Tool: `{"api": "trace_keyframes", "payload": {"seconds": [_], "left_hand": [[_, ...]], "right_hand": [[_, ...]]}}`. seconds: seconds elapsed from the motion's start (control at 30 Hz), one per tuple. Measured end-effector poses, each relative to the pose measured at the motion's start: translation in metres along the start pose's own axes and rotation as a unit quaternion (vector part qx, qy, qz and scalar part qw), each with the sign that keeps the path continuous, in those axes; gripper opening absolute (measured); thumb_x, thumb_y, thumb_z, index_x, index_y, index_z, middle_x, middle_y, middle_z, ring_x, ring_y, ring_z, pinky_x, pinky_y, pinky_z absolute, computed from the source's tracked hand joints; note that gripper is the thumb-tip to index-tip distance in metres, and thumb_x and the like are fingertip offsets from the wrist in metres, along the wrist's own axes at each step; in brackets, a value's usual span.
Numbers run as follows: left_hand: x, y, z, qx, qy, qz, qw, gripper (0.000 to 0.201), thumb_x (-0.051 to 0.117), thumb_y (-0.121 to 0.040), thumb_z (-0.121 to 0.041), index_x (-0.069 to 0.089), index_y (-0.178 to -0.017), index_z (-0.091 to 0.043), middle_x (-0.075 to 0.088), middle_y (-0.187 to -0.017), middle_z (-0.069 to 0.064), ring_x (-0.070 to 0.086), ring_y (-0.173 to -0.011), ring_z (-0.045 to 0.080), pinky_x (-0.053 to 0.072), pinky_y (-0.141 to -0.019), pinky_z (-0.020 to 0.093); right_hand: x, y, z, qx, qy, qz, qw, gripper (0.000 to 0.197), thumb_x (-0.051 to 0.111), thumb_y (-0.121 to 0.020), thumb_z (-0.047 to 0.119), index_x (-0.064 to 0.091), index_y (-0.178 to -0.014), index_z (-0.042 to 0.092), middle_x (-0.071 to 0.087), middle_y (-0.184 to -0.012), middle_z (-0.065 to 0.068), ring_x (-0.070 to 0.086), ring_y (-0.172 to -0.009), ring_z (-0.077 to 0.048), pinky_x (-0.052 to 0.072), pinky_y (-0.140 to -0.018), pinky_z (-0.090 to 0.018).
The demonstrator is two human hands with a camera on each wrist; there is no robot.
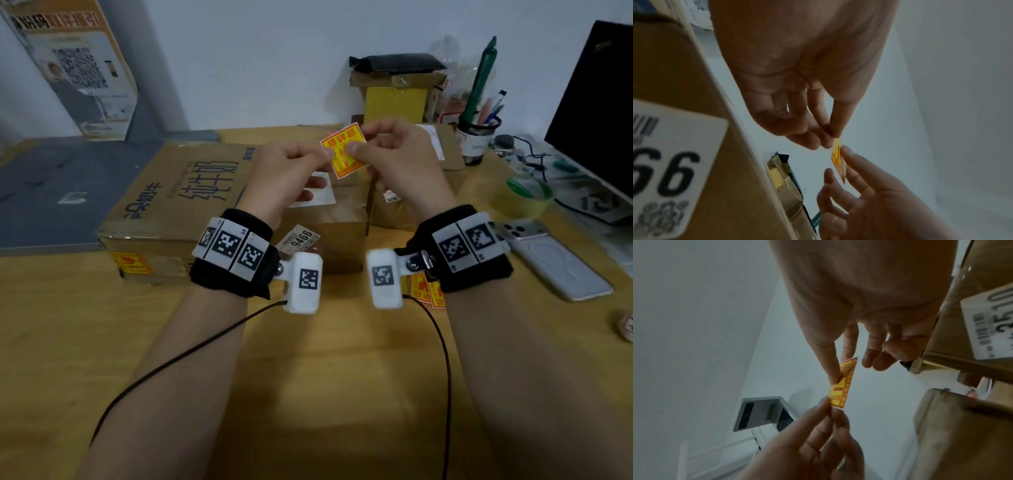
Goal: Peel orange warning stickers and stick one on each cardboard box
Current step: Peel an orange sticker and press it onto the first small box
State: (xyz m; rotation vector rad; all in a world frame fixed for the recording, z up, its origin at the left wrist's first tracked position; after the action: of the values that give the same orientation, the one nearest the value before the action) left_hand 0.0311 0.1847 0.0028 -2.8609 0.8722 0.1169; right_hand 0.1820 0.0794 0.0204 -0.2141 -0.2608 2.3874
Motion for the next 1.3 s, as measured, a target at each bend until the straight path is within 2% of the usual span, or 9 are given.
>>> {"api": "trace_keyframes", "payload": {"seconds": [0.13, 0.2, 0.33, 0.4, 0.53, 0.7, 0.9, 1.17, 1.3], "left_hand": [[0.002, 0.002, 0.009, -0.012, 0.027, -0.002, 1.000, 0.007, 0.069, -0.092, -0.022, 0.073, -0.086, -0.022, 0.077, -0.080, -0.003, 0.072, -0.067, 0.014, 0.047, -0.050, 0.021], [0.003, 0.002, 0.009, -0.010, 0.030, -0.009, 0.999, 0.007, 0.067, -0.093, -0.021, 0.073, -0.091, -0.019, 0.077, -0.080, -0.001, 0.072, -0.065, 0.015, 0.047, -0.048, 0.021], [0.007, -0.001, 0.010, -0.012, 0.032, 0.004, 0.999, 0.021, 0.059, -0.098, -0.027, 0.075, -0.104, -0.015, 0.077, -0.083, -0.003, 0.071, -0.068, 0.013, 0.046, -0.048, 0.020], [0.006, -0.001, 0.008, -0.011, 0.028, 0.006, 1.000, 0.022, 0.059, -0.098, -0.029, 0.076, -0.105, -0.016, 0.077, -0.087, -0.002, 0.071, -0.069, 0.012, 0.046, -0.048, 0.020], [0.007, 0.000, 0.006, -0.026, 0.025, 0.015, 0.999, 0.022, 0.061, -0.098, -0.033, 0.077, -0.102, -0.020, 0.078, -0.088, -0.002, 0.071, -0.070, 0.010, 0.045, -0.050, 0.020], [0.006, 0.003, 0.000, -0.030, 0.028, 0.019, 0.999, 0.025, 0.057, -0.099, -0.037, 0.077, -0.098, -0.021, 0.078, -0.088, -0.002, 0.070, -0.069, 0.011, 0.045, -0.052, 0.020], [0.003, 0.002, 0.000, -0.030, 0.029, 0.017, 0.999, 0.024, 0.057, -0.099, -0.035, 0.076, -0.095, -0.021, 0.077, -0.087, -0.001, 0.069, -0.069, 0.011, 0.044, -0.053, 0.022], [0.007, 0.002, 0.003, -0.045, 0.064, 0.038, 0.996, 0.020, 0.057, -0.100, -0.031, 0.073, -0.094, -0.019, 0.073, -0.084, -0.002, 0.066, -0.067, 0.011, 0.044, -0.054, 0.022], [0.007, 0.002, 0.001, -0.041, 0.083, 0.043, 0.995, 0.022, 0.056, -0.101, -0.028, 0.072, -0.089, -0.018, 0.071, -0.083, 0.001, 0.064, -0.065, 0.011, 0.045, -0.053, 0.022]], "right_hand": [[0.010, -0.001, -0.005, 0.012, -0.034, 0.027, 0.999, 0.028, 0.072, -0.090, -0.003, 0.053, -0.088, 0.017, 0.067, -0.094, -0.009, 0.064, -0.065, -0.007, 0.043, -0.044, -0.008], [0.014, -0.002, -0.013, 0.021, -0.023, 0.046, 0.998, 0.027, 0.069, -0.092, -0.004, 0.054, -0.085, 0.018, 0.067, -0.106, -0.012, 0.065, -0.064, -0.005, 0.043, -0.043, -0.010], [0.016, -0.008, -0.022, 0.025, 0.009, 0.063, 0.998, 0.025, 0.068, -0.093, -0.001, 0.057, -0.085, 0.021, 0.069, -0.124, -0.013, 0.068, -0.064, -0.002, 0.041, -0.040, -0.017], [0.014, -0.009, -0.018, 0.021, 0.003, 0.064, 0.998, 0.025, 0.067, -0.093, -0.002, 0.058, -0.087, 0.020, 0.070, -0.119, -0.012, 0.069, -0.068, -0.005, 0.042, -0.042, -0.014], [0.015, -0.005, -0.007, 0.001, 0.016, 0.076, 0.997, 0.022, 0.064, -0.095, -0.003, 0.060, -0.090, 0.018, 0.071, -0.089, -0.004, 0.067, -0.067, -0.005, 0.044, -0.046, -0.009], [0.020, -0.003, 0.000, -0.005, 0.019, 0.095, 0.995, 0.024, 0.064, -0.094, -0.006, 0.061, -0.089, 0.017, 0.066, -0.078, 0.003, 0.065, -0.060, 0.002, 0.044, -0.046, -0.008], [0.017, 0.000, 0.007, -0.012, 0.031, 0.104, 0.994, 0.021, 0.063, -0.093, -0.010, 0.060, -0.094, 0.011, 0.058, -0.078, -0.001, 0.063, -0.058, 0.003, 0.044, -0.047, -0.007], [0.018, 0.001, 0.008, -0.016, 0.034, 0.109, 0.993, 0.016, 0.063, -0.093, -0.010, 0.061, -0.101, 0.003, 0.058, -0.081, -0.004, 0.063, -0.058, 0.002, 0.044, -0.047, -0.007], [0.019, 0.001, 0.008, -0.017, 0.035, 0.113, 0.993, 0.018, 0.064, -0.093, -0.009, 0.062, -0.095, 0.009, 0.059, -0.082, -0.005, 0.063, -0.061, 0.000, 0.044, -0.047, -0.008]]}}
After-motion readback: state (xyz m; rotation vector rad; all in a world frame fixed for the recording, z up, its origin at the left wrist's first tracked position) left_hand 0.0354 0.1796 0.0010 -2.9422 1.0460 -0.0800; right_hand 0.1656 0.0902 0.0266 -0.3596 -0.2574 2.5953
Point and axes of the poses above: each hand's wrist, its own y-axis away from the middle knuckle, its own x-axis out of the palm, z = x × y, the point moved 10 cm from there along -y, towards the middle knuckle
